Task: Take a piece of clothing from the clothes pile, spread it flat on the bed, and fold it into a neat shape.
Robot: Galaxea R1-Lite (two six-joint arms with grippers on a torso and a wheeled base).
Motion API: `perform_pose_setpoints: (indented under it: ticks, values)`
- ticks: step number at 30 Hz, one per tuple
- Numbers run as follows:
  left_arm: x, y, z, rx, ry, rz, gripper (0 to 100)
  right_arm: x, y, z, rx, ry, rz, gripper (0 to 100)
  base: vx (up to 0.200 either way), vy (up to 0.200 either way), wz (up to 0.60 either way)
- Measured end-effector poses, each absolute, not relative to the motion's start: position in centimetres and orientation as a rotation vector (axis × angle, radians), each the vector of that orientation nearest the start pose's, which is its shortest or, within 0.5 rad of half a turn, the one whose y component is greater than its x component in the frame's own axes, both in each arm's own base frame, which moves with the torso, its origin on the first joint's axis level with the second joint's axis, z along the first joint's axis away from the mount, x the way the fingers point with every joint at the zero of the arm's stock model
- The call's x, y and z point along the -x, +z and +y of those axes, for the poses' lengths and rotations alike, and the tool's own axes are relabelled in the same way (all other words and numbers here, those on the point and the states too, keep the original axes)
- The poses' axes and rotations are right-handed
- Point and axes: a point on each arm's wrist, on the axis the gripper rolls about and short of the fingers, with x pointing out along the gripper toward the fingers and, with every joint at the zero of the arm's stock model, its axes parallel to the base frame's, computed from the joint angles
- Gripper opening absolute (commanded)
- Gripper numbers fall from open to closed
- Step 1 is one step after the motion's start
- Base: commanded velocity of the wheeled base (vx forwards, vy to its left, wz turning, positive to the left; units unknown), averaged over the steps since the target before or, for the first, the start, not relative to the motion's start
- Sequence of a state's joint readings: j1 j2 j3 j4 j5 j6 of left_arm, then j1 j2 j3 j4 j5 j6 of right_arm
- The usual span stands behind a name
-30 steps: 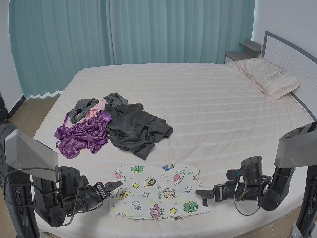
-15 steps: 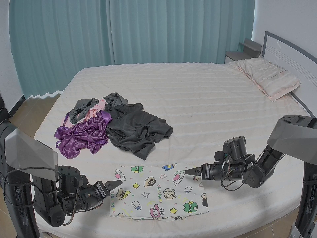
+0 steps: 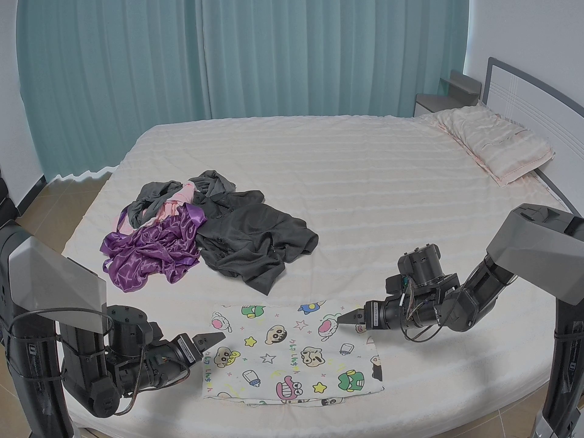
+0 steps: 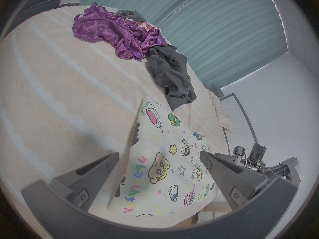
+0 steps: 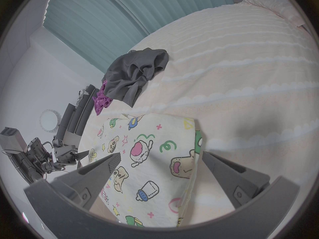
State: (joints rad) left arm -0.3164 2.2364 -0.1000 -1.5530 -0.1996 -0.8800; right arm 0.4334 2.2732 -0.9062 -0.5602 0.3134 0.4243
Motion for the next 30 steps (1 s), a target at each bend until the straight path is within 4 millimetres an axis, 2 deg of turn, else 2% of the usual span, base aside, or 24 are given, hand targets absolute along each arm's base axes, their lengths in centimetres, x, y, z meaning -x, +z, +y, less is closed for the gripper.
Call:
perform_pose_setpoints:
  ticks: [9, 30]
  values:
    - [-22.7, -0.8, -7.9, 0.800, -0.208, 0.768, 100, -33.8, 0.3, 16.2, -0.325, 0.490, 0.945, 0, 0.000, 0.000, 0.00]
    - [-22.6, -0.8, -7.9, 0.798, -0.206, 0.770, 100, -34.4, 0.4, 13.4, -0.270, 0.321, 0.963, 0, 0.000, 0.000, 0.00]
